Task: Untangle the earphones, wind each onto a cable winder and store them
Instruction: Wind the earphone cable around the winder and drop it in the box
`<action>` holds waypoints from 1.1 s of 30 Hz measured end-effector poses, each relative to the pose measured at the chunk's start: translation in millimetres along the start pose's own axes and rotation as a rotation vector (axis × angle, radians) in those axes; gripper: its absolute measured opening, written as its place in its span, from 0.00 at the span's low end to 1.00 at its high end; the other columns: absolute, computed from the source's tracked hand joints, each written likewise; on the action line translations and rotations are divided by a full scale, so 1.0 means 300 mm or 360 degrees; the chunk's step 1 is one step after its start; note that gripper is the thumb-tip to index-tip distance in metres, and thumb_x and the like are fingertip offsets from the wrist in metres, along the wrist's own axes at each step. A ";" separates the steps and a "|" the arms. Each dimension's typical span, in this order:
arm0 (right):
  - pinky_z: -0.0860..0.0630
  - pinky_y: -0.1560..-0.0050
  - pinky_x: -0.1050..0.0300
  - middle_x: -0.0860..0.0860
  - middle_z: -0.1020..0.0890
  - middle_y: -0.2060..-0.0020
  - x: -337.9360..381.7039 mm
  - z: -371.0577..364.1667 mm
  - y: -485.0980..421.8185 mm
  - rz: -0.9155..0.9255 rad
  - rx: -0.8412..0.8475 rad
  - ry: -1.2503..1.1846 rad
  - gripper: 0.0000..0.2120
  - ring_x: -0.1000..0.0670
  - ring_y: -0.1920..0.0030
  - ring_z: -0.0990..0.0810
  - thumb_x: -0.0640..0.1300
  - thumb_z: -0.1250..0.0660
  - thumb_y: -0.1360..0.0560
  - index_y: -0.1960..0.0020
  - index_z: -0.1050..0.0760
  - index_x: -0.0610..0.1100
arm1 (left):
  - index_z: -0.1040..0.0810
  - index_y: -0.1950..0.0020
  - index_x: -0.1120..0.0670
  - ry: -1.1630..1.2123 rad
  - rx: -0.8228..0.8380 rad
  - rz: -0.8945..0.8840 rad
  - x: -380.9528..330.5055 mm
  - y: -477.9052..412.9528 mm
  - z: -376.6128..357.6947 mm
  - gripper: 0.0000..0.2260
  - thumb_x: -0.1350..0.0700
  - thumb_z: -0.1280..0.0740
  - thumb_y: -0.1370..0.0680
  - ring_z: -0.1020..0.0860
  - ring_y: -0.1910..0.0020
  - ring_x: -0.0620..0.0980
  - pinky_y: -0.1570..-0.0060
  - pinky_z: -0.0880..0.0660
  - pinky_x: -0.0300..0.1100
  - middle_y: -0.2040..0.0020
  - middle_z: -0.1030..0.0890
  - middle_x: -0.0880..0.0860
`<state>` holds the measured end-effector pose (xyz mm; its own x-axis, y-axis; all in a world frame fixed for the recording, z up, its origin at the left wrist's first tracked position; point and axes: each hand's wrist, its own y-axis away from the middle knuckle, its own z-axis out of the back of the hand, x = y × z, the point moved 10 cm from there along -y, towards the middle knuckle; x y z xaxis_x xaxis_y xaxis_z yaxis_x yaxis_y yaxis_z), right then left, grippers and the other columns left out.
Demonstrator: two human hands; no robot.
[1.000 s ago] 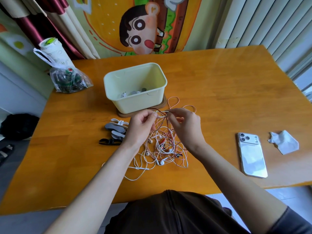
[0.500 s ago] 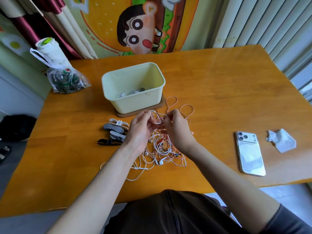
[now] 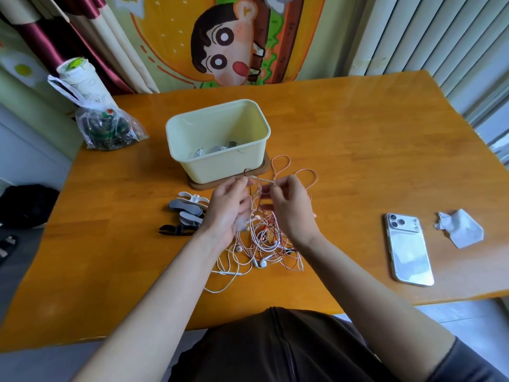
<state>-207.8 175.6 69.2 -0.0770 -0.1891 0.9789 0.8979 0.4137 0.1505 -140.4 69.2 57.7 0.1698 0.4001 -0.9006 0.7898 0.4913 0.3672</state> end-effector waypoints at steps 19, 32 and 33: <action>0.28 0.56 0.72 0.49 0.20 0.55 0.030 0.003 -0.038 0.0348 0.0393 0.0779 0.05 0.53 0.54 0.22 0.39 0.35 0.23 0.49 0.22 0.41 | 0.24 0.59 0.50 -0.1075 0.0040 -0.0320 -0.077 -0.026 0.027 0.13 0.58 0.42 0.18 0.24 0.64 0.45 0.62 0.27 0.28 0.65 0.24 0.56; 0.32 0.63 0.59 0.54 0.25 0.69 0.044 0.071 -0.066 0.0200 0.0153 0.0218 0.12 0.53 0.66 0.29 0.40 0.42 0.20 0.60 0.26 0.47 | 0.25 0.49 0.52 -0.0825 0.0124 -0.0106 -0.028 -0.022 0.038 0.09 0.54 0.44 0.17 0.27 0.73 0.44 0.63 0.27 0.40 0.65 0.27 0.52; 0.33 0.64 0.59 0.53 0.26 0.69 0.039 0.078 -0.069 0.0171 0.0147 0.0239 0.11 0.51 0.66 0.30 0.41 0.42 0.20 0.59 0.26 0.47 | 0.24 0.48 0.52 -0.0802 0.0160 -0.0084 -0.023 -0.018 0.030 0.09 0.53 0.43 0.17 0.28 0.74 0.44 0.63 0.28 0.42 0.64 0.27 0.52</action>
<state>-237.4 185.6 80.6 0.0891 -0.2675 0.9594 0.8533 0.5173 0.0650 -140.6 56.7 59.8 0.3713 -0.0580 -0.9267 0.8536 0.4141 0.3161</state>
